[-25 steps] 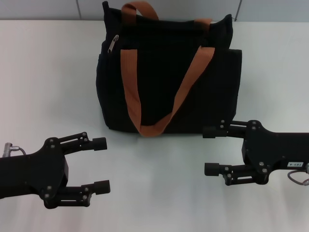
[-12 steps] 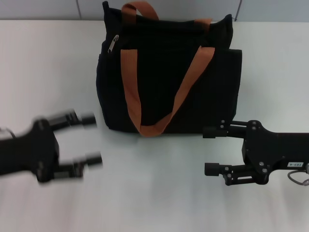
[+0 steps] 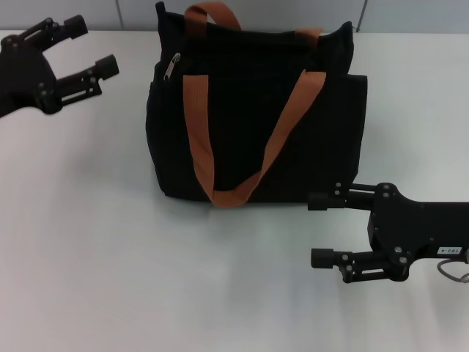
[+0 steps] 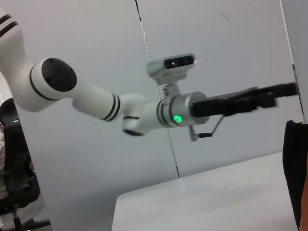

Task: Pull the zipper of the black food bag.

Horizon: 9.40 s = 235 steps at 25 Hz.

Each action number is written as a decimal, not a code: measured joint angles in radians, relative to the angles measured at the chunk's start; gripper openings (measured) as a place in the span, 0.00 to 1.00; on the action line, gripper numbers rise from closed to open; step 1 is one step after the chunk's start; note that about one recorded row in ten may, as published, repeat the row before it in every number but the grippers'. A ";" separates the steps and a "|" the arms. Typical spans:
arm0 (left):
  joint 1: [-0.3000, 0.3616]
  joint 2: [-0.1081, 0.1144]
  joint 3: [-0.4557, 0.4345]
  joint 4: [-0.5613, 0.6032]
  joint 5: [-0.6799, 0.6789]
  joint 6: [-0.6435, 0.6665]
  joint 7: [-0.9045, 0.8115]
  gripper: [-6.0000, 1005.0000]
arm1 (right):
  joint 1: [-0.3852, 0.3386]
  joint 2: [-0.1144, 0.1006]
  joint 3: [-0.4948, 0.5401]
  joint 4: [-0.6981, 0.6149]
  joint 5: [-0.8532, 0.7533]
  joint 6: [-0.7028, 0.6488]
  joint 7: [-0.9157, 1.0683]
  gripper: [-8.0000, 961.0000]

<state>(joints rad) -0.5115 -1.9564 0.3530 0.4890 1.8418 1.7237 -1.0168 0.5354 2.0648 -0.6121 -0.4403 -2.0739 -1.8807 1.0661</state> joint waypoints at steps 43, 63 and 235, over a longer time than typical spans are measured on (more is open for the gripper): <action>-0.071 -0.061 0.332 0.030 -0.086 -0.414 0.267 0.39 | -0.002 0.000 0.011 0.000 0.006 0.000 0.006 0.82; -0.041 -0.095 0.325 0.039 -0.169 -0.362 0.296 0.03 | 0.158 0.003 0.014 0.003 0.240 -0.047 0.567 0.82; -0.028 -0.108 0.328 0.061 -0.285 -0.229 0.317 0.07 | 0.511 0.014 -0.438 -0.172 0.126 0.600 1.345 0.18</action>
<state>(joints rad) -0.5396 -2.0646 0.6811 0.5502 1.5564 1.4949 -0.6995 1.0462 2.0788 -1.0497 -0.6125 -1.9483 -1.2806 2.4113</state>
